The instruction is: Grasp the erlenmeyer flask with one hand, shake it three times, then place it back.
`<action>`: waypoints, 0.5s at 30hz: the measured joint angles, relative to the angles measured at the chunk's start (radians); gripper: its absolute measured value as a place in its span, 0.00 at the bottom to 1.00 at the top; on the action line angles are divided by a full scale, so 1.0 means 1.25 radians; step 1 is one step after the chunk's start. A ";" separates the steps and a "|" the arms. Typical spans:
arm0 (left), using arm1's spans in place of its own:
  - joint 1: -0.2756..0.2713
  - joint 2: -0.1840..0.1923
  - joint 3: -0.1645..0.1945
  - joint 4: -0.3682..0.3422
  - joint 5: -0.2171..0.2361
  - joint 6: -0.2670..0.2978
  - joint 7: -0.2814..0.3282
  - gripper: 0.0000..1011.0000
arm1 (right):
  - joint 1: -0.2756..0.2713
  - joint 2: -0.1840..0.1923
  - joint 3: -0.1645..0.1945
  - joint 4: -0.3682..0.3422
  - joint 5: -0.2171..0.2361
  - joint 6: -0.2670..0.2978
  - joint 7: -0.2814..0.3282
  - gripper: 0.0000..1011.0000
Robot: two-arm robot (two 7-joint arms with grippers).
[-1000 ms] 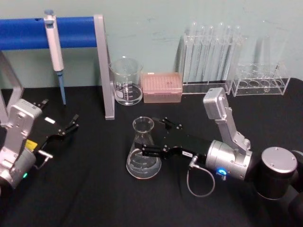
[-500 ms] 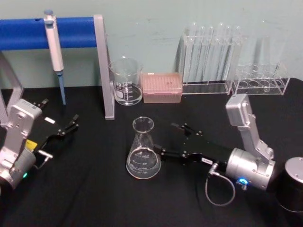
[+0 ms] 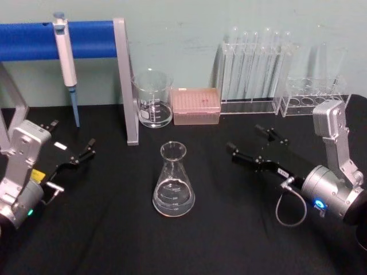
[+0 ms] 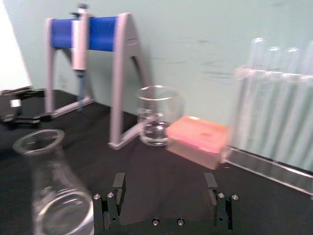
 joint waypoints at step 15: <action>0.000 0.000 0.000 0.000 0.000 0.000 0.000 0.99 | 0.057 -0.070 0.028 0.109 -0.058 -0.001 -0.066 0.99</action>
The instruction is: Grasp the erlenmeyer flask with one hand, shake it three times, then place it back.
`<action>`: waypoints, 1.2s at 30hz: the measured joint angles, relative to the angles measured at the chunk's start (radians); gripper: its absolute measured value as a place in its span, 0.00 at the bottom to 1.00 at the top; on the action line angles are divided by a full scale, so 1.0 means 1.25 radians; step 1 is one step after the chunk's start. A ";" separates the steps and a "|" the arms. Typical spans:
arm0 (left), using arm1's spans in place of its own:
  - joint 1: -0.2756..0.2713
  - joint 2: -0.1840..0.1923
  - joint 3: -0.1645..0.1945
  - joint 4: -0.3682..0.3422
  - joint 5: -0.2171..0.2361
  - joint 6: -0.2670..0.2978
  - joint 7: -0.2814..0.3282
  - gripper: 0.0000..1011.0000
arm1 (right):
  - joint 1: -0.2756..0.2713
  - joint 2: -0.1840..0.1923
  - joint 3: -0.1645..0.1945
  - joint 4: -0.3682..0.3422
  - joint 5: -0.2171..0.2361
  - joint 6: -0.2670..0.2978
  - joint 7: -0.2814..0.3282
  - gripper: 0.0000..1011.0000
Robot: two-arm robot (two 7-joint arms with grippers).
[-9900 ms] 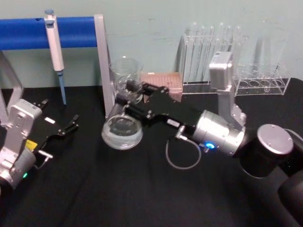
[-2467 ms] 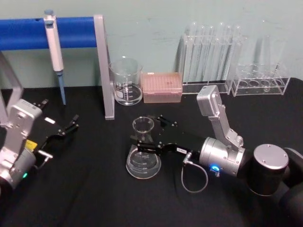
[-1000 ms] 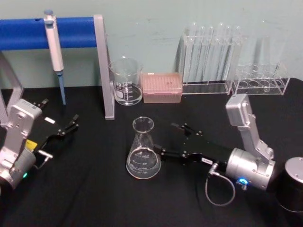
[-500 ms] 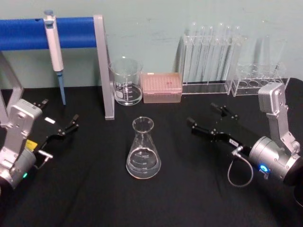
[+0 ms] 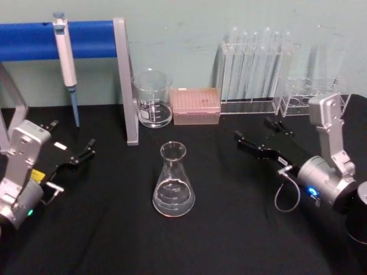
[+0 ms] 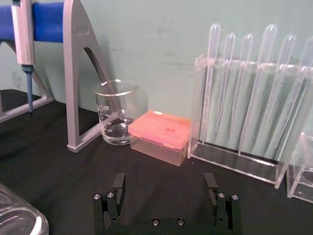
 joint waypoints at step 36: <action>0.000 0.000 0.000 0.000 0.000 0.000 0.000 0.99 | 0.039 -0.069 0.021 0.093 -0.056 -0.010 0.029 0.99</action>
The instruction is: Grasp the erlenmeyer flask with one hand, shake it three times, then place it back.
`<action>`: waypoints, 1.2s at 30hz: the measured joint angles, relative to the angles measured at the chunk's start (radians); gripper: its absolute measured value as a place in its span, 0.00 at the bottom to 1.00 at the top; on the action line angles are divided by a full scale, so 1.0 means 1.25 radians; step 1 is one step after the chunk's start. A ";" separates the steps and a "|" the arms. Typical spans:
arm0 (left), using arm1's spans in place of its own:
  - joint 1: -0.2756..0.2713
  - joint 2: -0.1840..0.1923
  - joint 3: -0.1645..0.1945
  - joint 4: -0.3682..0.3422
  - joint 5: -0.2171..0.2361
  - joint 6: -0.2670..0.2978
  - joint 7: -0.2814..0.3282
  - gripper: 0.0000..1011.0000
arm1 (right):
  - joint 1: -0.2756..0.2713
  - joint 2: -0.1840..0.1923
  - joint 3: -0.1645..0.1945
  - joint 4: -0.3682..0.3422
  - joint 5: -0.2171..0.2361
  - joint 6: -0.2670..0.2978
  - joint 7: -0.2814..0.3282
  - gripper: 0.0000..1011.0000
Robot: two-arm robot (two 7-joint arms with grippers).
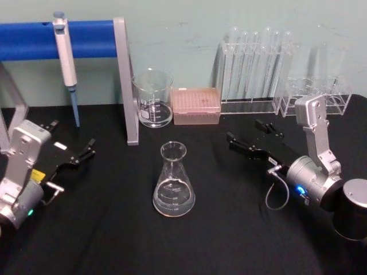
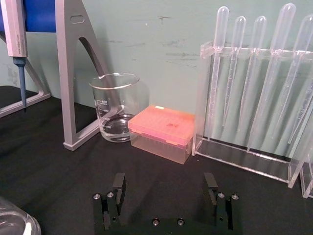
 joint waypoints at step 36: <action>0.000 0.000 0.000 0.000 0.000 0.000 0.000 0.99 | 0.001 0.000 -0.003 0.002 0.001 0.001 -0.005 0.99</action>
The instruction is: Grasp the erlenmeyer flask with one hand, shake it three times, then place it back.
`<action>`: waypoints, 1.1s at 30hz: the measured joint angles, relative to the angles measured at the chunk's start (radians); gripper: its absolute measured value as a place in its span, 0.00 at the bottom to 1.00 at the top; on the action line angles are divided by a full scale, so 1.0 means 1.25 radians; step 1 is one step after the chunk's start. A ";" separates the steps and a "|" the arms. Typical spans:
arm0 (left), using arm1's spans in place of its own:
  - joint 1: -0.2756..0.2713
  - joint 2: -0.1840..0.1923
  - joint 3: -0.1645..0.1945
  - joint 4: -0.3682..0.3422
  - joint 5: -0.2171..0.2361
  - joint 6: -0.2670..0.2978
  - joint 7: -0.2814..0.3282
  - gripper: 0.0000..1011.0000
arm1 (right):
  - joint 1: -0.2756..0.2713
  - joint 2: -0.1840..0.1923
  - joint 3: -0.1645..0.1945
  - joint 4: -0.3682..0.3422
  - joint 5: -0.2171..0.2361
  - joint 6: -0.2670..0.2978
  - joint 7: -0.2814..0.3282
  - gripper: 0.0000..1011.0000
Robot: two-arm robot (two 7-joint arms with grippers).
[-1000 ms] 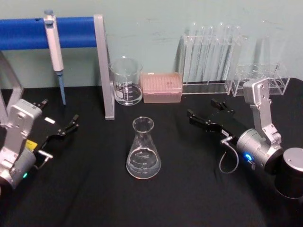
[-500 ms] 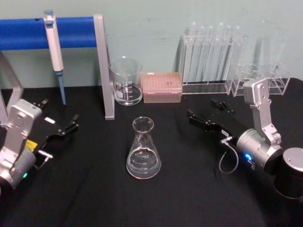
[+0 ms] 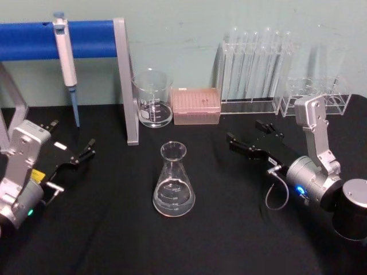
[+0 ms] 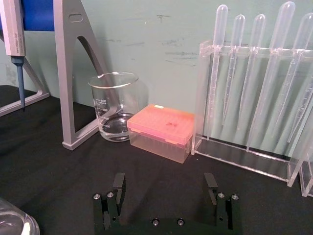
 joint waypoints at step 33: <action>0.000 0.000 0.000 0.000 0.000 0.000 0.000 0.99 | 0.000 0.000 0.000 0.000 0.000 0.000 0.000 0.99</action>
